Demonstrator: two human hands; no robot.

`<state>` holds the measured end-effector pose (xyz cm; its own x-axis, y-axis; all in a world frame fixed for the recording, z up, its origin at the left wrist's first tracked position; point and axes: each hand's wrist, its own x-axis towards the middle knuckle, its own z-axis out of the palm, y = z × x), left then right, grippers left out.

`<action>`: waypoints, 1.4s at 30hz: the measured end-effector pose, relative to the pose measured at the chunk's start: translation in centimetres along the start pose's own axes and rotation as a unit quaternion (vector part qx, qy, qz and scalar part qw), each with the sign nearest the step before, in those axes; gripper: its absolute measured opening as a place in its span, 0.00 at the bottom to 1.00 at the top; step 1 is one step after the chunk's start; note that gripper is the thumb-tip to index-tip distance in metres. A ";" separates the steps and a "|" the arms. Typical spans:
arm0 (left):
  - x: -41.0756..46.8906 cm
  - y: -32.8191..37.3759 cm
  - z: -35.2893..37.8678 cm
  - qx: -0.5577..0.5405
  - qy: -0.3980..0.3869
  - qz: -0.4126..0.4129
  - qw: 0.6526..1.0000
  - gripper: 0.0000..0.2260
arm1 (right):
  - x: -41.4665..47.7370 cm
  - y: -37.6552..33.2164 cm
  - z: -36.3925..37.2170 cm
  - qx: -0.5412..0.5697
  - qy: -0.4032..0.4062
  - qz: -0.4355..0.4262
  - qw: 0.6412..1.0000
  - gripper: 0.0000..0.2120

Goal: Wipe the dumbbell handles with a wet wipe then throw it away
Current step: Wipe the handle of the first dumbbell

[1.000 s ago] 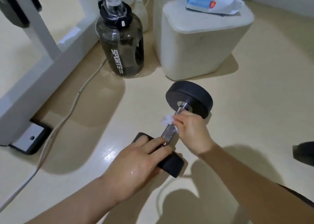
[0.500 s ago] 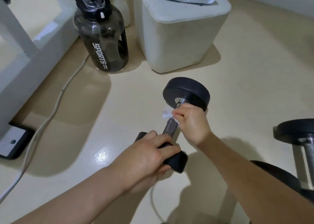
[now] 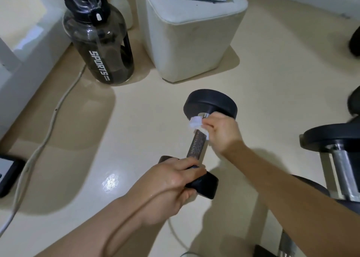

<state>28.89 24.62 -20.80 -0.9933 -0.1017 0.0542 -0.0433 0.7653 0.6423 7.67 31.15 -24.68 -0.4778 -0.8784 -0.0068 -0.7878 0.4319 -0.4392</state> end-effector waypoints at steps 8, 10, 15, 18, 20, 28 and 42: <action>0.0 -0.3 1.4 -0.025 0.013 -0.031 0.999 0.20 | -1.4 1.2 0.0 0.052 0.032 0.050 0.997 0.10; 0.2 0.0 1.6 -0.016 -0.018 -0.022 0.999 0.20 | -3.2 0.7 0.7 0.074 0.038 0.013 0.996 0.09; 0.7 0.5 1.9 -0.017 -0.028 -0.013 0.999 0.19 | -2.4 1.4 -0.6 0.085 0.057 0.032 0.994 0.06; 0.9 0.7 2.0 -0.014 -0.036 0.006 0.999 0.18 | -3.7 0.3 0.1 0.066 0.079 0.006 0.995 0.08; 1.0 0.9 2.0 -0.009 -0.041 0.012 0.999 0.17 | -5.1 0.0 0.1 0.057 0.037 -0.107 0.992 0.11; 0.7 -0.8 1.6 -0.029 -0.042 0.008 0.999 0.24 | -5.7 -0.1 -0.4 0.020 0.043 -0.084 0.995 0.11; 1.7 1.2 3.1 -0.100 -0.055 0.029 0.993 0.14 | -6.0 2.3 -0.8 -0.032 0.034 -0.001 0.999 0.11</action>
<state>26.83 27.35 -22.31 -0.9997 0.0173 0.0178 0.0247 0.6244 0.7807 8.46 37.53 -24.95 -0.5003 -0.8641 0.0559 -0.8108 0.4448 -0.3806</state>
